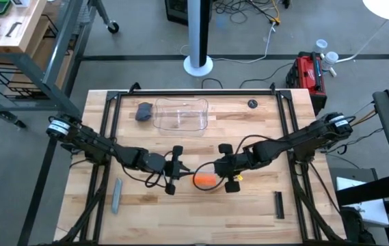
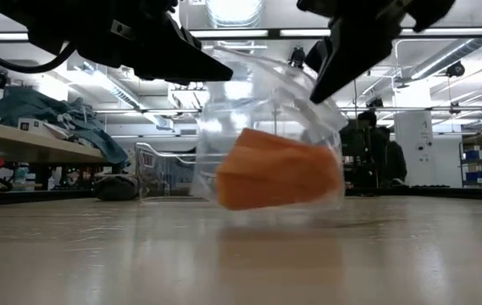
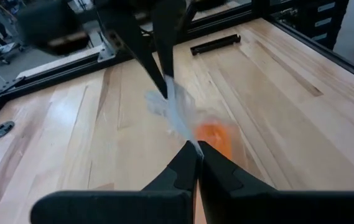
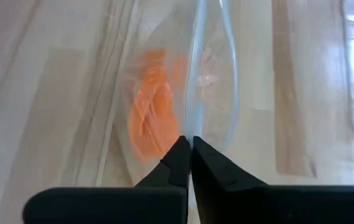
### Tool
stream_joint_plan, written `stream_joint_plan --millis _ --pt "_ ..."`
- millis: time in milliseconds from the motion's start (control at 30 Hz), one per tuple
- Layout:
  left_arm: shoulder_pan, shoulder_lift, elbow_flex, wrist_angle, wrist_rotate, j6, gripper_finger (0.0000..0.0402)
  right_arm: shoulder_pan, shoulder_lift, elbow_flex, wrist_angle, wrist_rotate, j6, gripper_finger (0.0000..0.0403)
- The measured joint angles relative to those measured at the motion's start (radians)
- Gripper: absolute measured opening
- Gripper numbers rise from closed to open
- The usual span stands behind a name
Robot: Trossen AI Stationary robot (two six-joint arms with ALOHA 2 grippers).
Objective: Roll bandage
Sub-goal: Close the transparent zip bag
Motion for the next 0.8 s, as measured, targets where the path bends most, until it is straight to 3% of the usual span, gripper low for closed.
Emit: stream_joint_plan --millis 300,800 --pt "0.002 0.000 0.000 0.000 -0.001 0.004 0.0000 0.000 0.001 0.121 -0.101 -0.010 0.019 0.0005" --pt "0.002 0.000 -0.054 0.027 -0.038 -0.006 0.0000 0.005 -0.038 0.098 -0.250 0.029 0.147 0.0088"
